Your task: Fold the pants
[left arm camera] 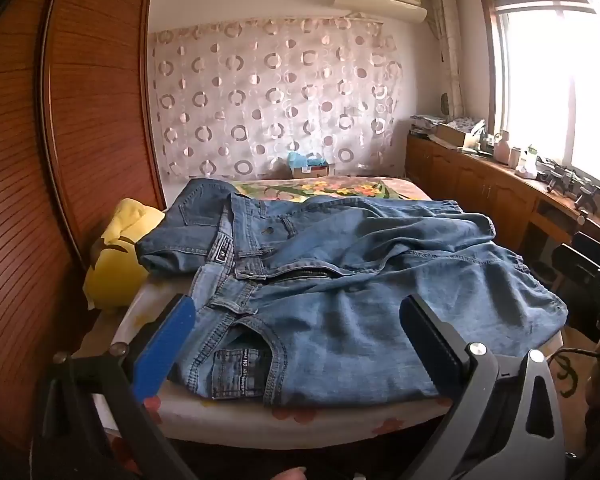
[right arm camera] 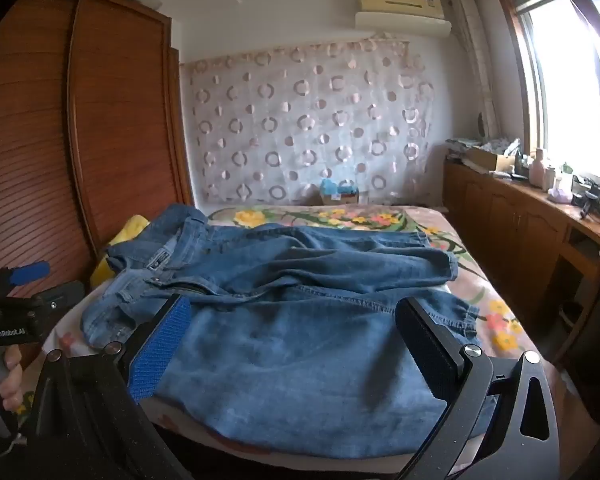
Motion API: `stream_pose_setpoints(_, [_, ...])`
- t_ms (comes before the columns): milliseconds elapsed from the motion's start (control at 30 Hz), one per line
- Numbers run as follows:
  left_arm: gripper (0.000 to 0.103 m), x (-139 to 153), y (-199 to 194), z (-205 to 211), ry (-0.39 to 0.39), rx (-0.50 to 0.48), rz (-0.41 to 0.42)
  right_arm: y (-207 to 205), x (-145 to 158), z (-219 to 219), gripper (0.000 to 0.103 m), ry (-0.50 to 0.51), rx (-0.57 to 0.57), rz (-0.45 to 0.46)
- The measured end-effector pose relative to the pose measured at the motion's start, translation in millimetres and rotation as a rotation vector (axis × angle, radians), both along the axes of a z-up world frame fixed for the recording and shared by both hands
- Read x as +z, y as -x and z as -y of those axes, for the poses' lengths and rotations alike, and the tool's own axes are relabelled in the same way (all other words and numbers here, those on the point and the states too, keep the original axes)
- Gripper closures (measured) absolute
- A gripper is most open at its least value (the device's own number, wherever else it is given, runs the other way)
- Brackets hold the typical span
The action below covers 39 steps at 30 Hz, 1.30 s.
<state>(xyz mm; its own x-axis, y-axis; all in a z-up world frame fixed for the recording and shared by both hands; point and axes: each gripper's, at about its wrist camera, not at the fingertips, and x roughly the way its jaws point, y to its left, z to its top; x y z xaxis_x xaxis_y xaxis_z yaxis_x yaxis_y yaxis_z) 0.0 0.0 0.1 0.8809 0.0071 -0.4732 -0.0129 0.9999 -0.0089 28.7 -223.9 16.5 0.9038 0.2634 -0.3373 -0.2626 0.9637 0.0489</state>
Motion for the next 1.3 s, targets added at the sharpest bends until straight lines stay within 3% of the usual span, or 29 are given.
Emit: stream_pose_setpoints(1300, [0.000, 4.2, -1.1, -5.2, -0.015, 0.002, 0.015, 0.3, 0.5, -0.6, 0.000, 0.012, 0.002, 0.000])
